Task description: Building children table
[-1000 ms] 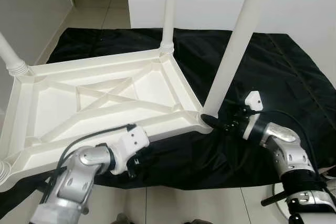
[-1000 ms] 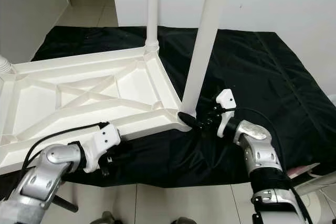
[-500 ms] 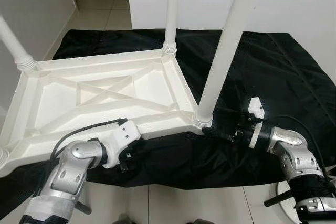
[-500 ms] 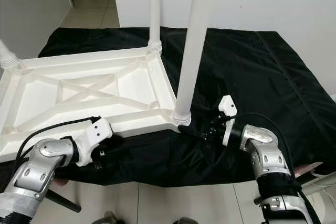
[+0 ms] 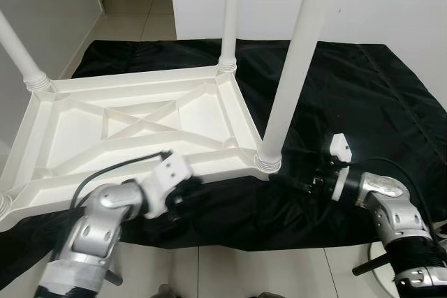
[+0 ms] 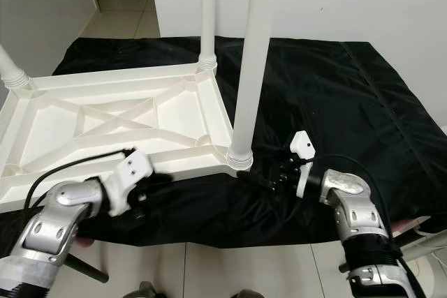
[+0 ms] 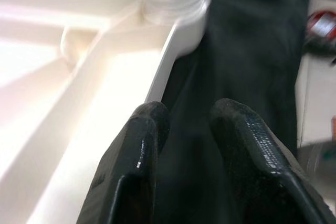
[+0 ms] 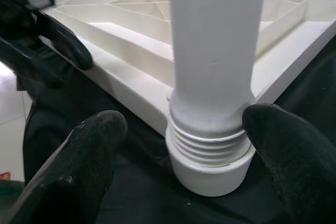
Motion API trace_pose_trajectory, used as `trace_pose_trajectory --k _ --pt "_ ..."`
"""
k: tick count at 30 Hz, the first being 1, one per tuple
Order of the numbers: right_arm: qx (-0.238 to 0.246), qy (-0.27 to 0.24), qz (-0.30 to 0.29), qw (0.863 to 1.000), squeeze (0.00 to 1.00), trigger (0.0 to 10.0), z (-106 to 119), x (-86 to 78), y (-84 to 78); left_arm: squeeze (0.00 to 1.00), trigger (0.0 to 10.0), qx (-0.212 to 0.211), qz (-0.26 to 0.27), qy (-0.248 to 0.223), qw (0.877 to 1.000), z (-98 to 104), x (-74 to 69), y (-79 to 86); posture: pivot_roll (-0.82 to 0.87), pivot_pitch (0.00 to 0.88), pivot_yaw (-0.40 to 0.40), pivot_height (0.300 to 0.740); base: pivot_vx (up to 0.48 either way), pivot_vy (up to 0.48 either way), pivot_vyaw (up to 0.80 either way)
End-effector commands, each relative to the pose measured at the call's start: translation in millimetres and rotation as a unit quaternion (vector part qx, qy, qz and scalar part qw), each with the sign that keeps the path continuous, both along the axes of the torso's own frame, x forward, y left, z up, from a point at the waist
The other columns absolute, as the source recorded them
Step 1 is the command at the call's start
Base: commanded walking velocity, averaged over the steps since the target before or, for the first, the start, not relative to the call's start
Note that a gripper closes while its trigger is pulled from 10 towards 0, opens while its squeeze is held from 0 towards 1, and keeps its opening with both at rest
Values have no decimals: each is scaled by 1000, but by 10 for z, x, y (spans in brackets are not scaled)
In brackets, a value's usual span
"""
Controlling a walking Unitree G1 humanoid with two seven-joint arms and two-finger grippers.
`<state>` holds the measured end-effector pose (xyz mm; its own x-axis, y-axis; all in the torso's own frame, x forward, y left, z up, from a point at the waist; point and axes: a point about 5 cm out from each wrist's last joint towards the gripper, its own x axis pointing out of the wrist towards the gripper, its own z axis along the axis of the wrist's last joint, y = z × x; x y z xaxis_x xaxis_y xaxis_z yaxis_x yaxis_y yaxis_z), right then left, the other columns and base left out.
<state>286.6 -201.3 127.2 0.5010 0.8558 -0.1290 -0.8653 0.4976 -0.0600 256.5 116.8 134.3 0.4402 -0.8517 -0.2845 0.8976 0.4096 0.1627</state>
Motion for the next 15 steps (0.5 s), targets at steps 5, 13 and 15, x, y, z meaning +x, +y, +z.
trace_pose_trajectory --k 5,13,15 --pt "10 1 -3 1000 0 10000 -7 -52 30 0 10000 -62 -3 12 998 180 -82 -112 -17 20 18 740 0 0 0" --pt "47 -25 -59 997 0 10000 -23 -5 211 0 10000 -101 4 -24 995 298 -3 -327 -22 18 7 740 0 0 0" --pt "49 -28 -66 996 0 10000 -17 7 220 0 10000 -99 7 -28 995 296 1 -333 -22 18 7 740 0 0 0"
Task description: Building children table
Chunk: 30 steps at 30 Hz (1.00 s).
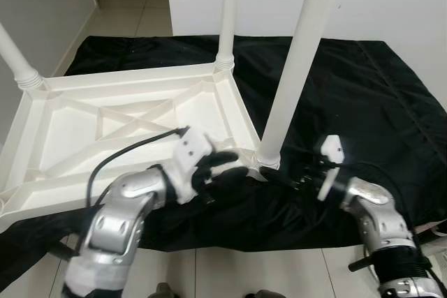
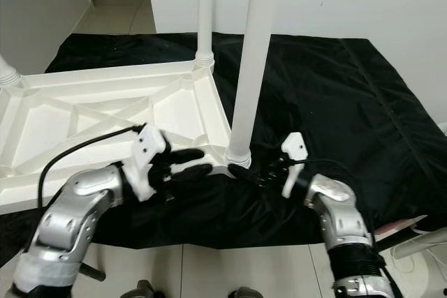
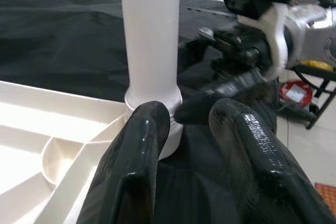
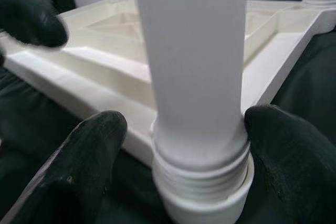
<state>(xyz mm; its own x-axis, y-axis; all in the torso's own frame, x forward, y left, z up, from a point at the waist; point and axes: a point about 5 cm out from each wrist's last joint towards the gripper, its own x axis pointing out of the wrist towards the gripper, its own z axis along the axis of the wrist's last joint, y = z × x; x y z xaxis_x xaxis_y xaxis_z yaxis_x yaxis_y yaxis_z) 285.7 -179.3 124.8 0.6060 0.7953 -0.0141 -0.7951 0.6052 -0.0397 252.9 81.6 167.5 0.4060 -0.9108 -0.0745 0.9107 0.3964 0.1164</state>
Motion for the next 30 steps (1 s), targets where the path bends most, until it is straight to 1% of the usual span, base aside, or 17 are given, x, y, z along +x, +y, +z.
trace_pose_trajectory --k 1,5,6,8,10,11,12,13,14,16,17,19,21,22,25,28,30 --pt "1 -9 -15 1000 0 10000 19 33 4 0 10000 9 33 -1 999 -43 39 15 -29 15 9 740 0 0 0" --pt "16 -15 -38 999 0 10000 53 71 14 0 10000 6 38 6 999 -41 43 -8 -31 14 10 740 0 0 0" --pt "26 -16 -54 998 0 10000 78 109 38 0 10000 -7 45 21 999 -26 43 -63 -33 13 9 740 0 0 0" --pt "26 -16 -54 998 0 10000 78 109 38 0 10000 -7 45 21 999 -26 43 -63 -33 13 9 740 0 0 0" --pt "27 -16 -65 997 0 10000 89 141 69 0 10000 -16 43 36 998 -17 23 -119 -33 12 8 740 0 0 0" --pt "27 -16 -65 997 0 10000 89 141 69 0 10000 -16 43 36 998 -17 23 -119 -33 12 8 740 0 0 0" --pt "27 -19 -72 997 0 10000 99 171 94 0 10000 -18 41 38 998 -16 8 -155 -34 13 7 740 0 0 0" --pt "27 -19 -72 997 0 10000 99 171 94 0 10000 -18 41 38 998 -16 8 -155 -34 13 7 740 0 0 0" --pt "25 -22 -80 996 0 10000 106 219 131 0 10000 -13 42 39 998 -29 2 -194 -32 13 5 740 0 0 0" --pt "25 -22 -80 996 0 10000 106 219 131 0 10000 -13 42 39 998 -29 2 -194 -32 13 5 740 0 0 0" --pt "14 -26 -98 995 0 10000 104 311 182 0 10000 -10 45 35 998 -39 16 -246 -28 18 -2 740 0 0 0" --pt "14 -26 -98 995 0 10000 104 311 182 0 10000 -10 45 35 998 -39 16 -246 -28 18 -2 740 0 0 0" --pt "5 -29 -114 993 0 10000 101 376 154 0 10000 -12 47 31 998 -29 44 -268 -23 24 -9 740 0 0 0" --pt "5 -29 -114 993 0 10000 101 376 154 0 10000 -12 47 31 998 -29 44 -268 -23 24 -9 740 0 0 0" --pt "-3 -26 -136 990 0 10000 107 432 33 0 10000 -2 59 16 998 -24 87 -277 -18 32 -16 740 0 0 0" --pt "-5 -26 -134 991 0 10000 111 432 22 0 10000 -1 62 15 998 -21 95 -274 -18 32 -19 740 0 0 0" --pt "-11 -25 -115 993 0 10000 107 411 52 0 10000 4 69 15 997 -24 104 -266 -20 30 -18 740 0 0 0"
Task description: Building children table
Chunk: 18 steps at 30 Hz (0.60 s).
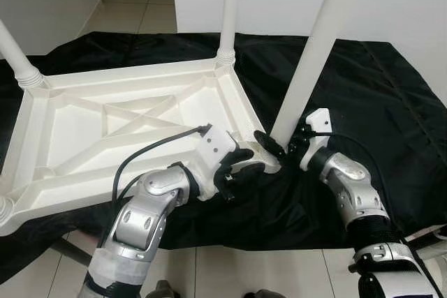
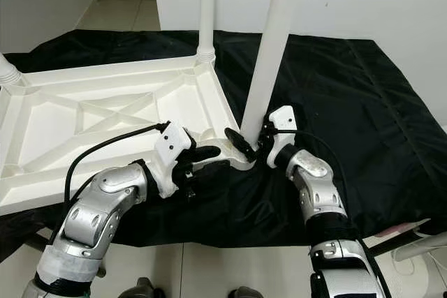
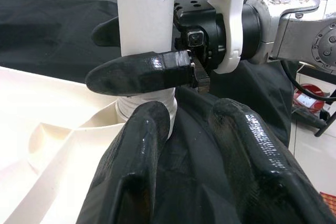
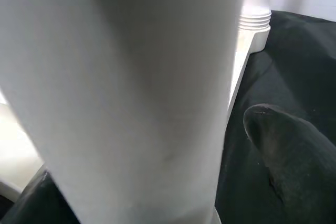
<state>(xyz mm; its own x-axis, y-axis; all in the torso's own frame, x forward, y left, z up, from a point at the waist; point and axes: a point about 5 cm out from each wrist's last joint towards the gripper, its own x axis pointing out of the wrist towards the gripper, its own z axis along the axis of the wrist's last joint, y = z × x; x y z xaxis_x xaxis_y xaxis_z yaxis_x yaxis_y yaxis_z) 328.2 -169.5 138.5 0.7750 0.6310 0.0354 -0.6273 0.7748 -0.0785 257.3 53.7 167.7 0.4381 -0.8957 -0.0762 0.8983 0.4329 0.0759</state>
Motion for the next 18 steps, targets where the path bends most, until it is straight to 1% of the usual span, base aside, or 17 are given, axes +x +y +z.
trace_pose_trajectory --k 1,3,4,5,6,10,11,12,16,17,18 --pt "-14 8 2 1000 0 10000 -30 -14 -46 0 10000 13 49 -3 999 -27 61 13 -20 30 -18 740 0 0 0" --pt "-17 8 11 1000 0 10000 -37 -24 -29 0 10000 17 46 -5 999 -35 47 12 -17 29 -18 740 0 0 0" --pt "-21 9 20 1000 0 10000 -43 -26 -18 0 10000 29 48 -15 998 -48 39 11 -17 29 -18 740 0 0 0" --pt "-21 9 20 1000 0 10000 -43 -26 -18 0 10000 29 48 -15 998 -48 39 11 -17 29 -18 740 0 0 0" --pt "-21 9 31 999 0 10000 -45 -23 0 0 10000 38 47 -21 998 -65 23 8 -17 25 -14 740 0 0 0" --pt "-31 1 51 998 0 10000 -28 0 27 0 10000 35 56 -19 998 -64 12 4 -12 26 -4 740 0 0 0" --pt "-38 0 54 998 0 10000 -36 10 21 0 10000 33 56 -10 998 -77 11 4 -10 24 -3 740 0 0 0" --pt "-45 3 52 998 0 8118 -46 32 5 0 10000 36 59 -10 998 -85 15 10 -10 24 -3 740 0 0 0" --pt "-50 4 49 998 0 8118 -53 49 -7 0 10000 37 60 -10 997 -90 16 15 -10 24 -3 740 0 0 0" --pt "-57 4 51 997 0 0 -51 59 -22 0 10000 40 68 -16 997 -84 27 32 6 34 -20 740 0 0 0" --pt "-61 3 53 997 0 0 -47 64 -31 0 10000 42 76 -21 996 -77 40 51 6 34 -20 740 0 0 0"
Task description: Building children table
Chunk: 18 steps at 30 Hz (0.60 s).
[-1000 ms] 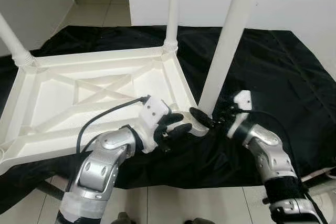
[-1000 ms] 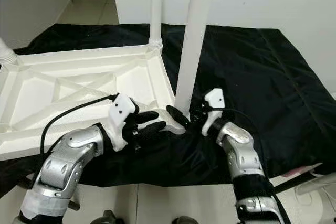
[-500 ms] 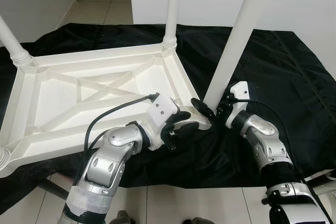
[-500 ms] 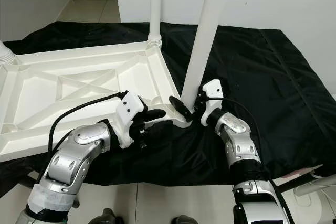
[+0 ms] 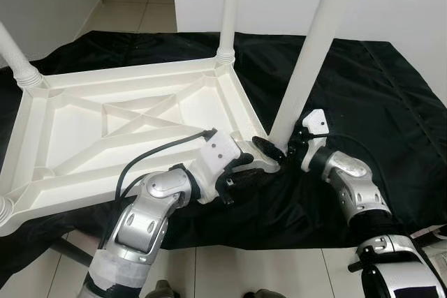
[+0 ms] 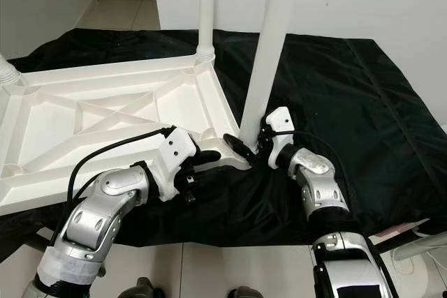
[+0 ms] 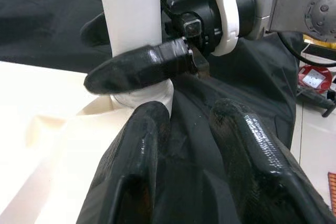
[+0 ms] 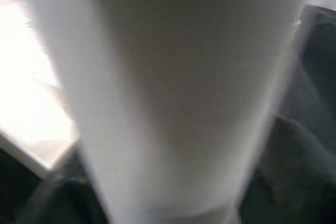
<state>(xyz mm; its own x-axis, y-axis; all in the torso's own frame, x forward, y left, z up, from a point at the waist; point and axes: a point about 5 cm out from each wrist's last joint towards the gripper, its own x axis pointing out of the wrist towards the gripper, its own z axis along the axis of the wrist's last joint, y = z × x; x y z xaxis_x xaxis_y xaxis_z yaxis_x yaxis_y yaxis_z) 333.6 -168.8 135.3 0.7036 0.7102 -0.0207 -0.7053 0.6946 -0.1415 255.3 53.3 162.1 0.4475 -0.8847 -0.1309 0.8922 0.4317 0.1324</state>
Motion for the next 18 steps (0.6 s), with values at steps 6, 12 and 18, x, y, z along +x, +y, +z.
trace_pose_trajectory --k 6,12,18 --pt "-16 10 -4 1000 0 0 -19 12 -79 0 10000 3 104 -16 994 -6 105 114 -2 42 -37 740 0 0 0" --pt "-12 10 -24 1000 0 10000 -38 -1 -99 0 10000 0 112 -16 994 13 110 111 -13 43 -33 740 0 0 0" --pt "-2 29 -90 995 0 10000 -123 -17 -137 0 10000 -2 107 -24 994 25 116 70 -26 41 -15 740 0 0 0"
